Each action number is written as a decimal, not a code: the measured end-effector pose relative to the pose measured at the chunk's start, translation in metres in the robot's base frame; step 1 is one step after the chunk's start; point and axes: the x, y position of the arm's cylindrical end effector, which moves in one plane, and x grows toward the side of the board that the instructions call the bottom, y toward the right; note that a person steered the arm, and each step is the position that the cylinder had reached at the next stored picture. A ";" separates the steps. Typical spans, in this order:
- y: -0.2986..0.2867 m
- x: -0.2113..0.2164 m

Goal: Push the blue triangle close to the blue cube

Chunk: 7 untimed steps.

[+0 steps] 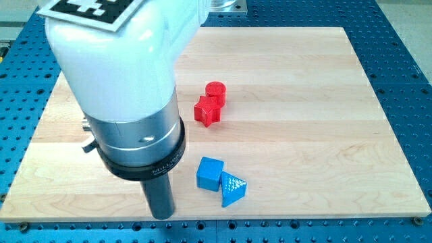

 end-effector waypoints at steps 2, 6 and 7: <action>0.062 -0.001; 0.138 -0.001; 0.138 -0.032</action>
